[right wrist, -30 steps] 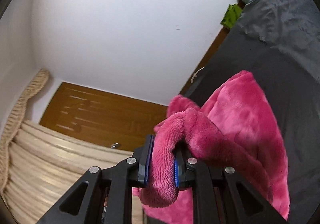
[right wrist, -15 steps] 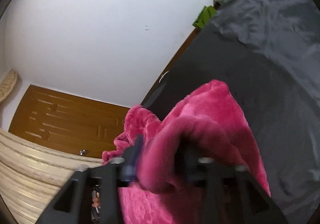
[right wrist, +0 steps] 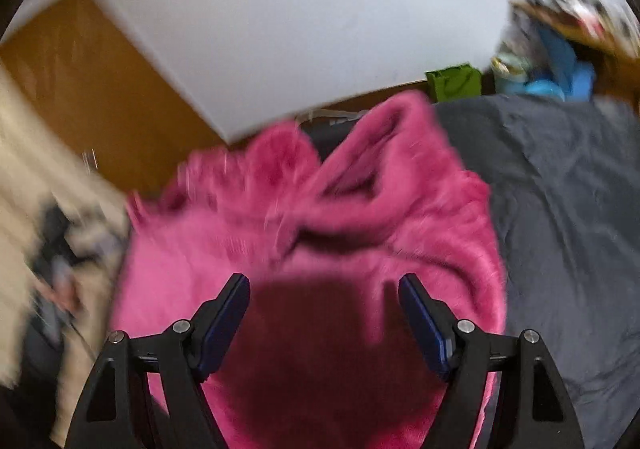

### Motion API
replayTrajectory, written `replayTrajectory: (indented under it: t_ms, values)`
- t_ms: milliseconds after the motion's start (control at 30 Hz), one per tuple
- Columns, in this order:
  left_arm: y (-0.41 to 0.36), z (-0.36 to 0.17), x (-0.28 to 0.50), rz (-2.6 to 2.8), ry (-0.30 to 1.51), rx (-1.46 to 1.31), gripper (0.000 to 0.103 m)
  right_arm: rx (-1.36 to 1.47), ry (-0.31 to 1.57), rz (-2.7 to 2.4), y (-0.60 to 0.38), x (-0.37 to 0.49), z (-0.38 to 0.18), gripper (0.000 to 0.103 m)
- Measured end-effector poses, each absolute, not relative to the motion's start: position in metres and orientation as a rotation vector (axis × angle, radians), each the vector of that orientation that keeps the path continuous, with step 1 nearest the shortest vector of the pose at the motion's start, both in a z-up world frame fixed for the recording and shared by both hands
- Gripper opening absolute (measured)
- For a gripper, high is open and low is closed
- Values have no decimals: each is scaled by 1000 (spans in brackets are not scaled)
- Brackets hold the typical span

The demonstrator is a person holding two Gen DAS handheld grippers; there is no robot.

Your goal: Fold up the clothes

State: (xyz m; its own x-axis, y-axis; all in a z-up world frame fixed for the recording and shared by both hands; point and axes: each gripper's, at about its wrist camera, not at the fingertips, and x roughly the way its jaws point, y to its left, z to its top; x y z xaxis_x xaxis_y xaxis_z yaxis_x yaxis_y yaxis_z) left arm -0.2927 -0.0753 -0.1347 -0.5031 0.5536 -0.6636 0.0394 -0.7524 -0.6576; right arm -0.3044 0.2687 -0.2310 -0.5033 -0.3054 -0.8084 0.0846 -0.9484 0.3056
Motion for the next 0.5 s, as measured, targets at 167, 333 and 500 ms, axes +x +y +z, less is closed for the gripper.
replayTrajectory:
  t_ms: [167,333,500]
  values:
    - [-1,-145,-290,2273,-378,-1456,78,1542,-44,-2497,240,-321,-258,79]
    - [48,-170,-313,2278,-138,-1554,78,1565,24,-2540,238,-367,-263,79]
    - [41,-167,-349,2418,-192,-1513,78,1533,-58,-2653,253,-404,-260,79]
